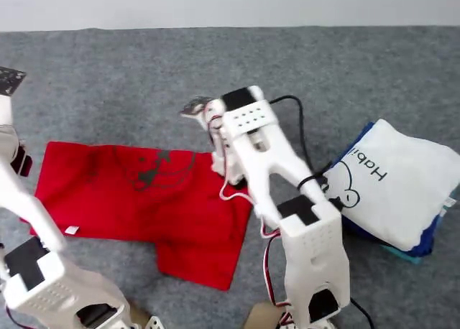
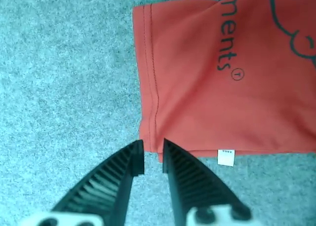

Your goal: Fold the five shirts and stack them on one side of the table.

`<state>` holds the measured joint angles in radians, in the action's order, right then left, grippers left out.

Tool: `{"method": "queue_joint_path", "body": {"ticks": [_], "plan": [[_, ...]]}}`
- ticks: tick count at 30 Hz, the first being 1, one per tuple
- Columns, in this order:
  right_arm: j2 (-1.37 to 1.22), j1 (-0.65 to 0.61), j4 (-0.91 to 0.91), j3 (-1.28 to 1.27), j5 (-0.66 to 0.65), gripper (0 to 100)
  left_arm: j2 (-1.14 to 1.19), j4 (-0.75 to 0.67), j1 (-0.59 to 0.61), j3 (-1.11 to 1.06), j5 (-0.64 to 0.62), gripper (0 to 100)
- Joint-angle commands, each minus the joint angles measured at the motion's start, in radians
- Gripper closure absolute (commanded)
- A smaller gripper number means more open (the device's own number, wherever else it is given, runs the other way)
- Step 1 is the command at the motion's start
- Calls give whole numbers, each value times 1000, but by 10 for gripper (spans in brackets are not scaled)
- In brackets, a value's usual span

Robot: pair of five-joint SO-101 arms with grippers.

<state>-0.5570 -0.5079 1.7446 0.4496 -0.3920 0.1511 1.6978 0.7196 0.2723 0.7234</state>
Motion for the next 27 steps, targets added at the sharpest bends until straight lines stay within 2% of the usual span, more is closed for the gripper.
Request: {"method": "queue_joint_path", "body": {"ticks": [1, 4, 8, 14, 21, 27], "plan": [[71, -48, 28, 43, 57, 989, -57, 6, -5, 10, -2, 924], [12, -47, 8, 43, 54, 989, -57, 6, -3, 10, -2, 924], [-107, 16, -48, 49, 49, 989, -57, 9, 3, 10, -2, 924], [-153, 96, -166, 61, -57, 989, -57, 11, 3, 10, -2, 924], [-163, 74, -105, 264, -63, 989, -57, 8, -5, 10, -2, 924], [-153, 56, -44, 281, -63, 989, -57, 11, -5, 10, -2, 924]]}}
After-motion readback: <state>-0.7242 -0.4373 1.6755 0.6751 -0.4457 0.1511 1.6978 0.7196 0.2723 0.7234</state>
